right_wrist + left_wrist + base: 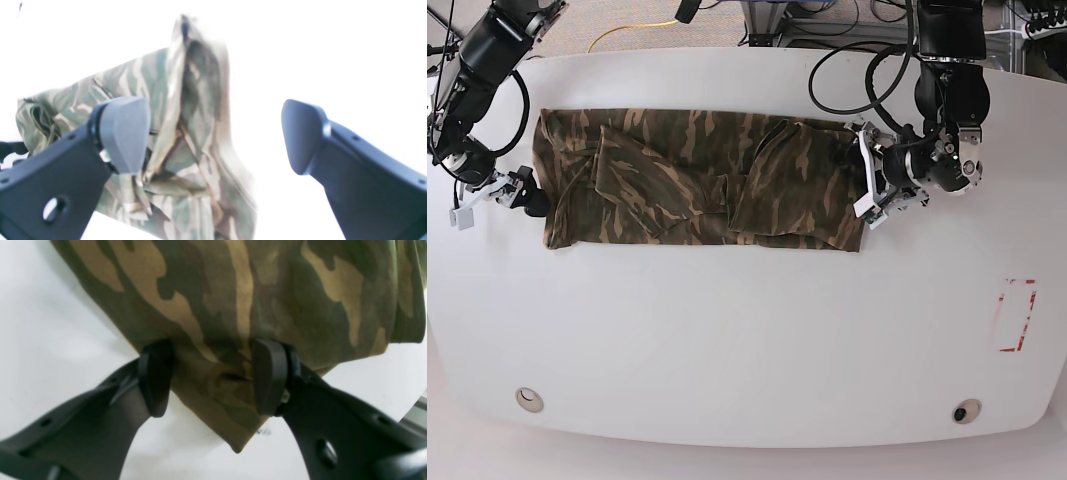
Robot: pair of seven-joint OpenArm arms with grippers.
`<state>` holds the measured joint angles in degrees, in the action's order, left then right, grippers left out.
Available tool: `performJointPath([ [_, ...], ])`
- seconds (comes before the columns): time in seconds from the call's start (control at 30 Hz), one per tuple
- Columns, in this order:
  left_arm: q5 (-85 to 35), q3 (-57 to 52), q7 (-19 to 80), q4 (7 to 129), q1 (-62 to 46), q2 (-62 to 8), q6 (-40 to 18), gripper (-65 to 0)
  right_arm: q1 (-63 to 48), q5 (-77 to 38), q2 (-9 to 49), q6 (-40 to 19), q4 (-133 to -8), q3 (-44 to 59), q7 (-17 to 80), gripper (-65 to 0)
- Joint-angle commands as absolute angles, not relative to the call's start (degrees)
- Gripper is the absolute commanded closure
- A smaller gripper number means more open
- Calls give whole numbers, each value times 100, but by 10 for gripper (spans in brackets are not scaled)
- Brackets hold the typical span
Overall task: Fold the T-shirt properly
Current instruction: 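Grasp both ends and fold the strip in half again with both grippers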
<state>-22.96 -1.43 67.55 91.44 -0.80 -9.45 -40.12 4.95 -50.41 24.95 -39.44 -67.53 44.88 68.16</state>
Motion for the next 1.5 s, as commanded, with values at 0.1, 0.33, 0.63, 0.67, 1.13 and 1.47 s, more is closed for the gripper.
performJointPath([
  [0.1,-2167,-145,6905,9121,13,-989,-4000,-351,330,-5165,2615,-4000,-6809,4505,6721,-591],
  [0.33,-2176,-145,6905,9156,13,-989,-4000,-351,48,-5165,2053,-4000,-7020,4462,6730,-591],
  [0.63,-2176,-145,6905,9174,13,-989,-4000,-351,48,-5156,1481,-4000,-7776,3837,6738,-588],
  [0.67,-2176,-145,6905,9174,4,-989,-4000,-351,48,-5156,1455,-4000,-7837,3811,6738,-579],
  [1.13,-2167,-127,6905,9130,4,-936,-4000,-351,110,-4514,1481,-4000,-8224,3785,6607,0],
  [1.47,-2167,-119,6914,9077,286,-585,-3952,-356,-171,-4022,1429,-4000,-9877,3785,7029,0],
])
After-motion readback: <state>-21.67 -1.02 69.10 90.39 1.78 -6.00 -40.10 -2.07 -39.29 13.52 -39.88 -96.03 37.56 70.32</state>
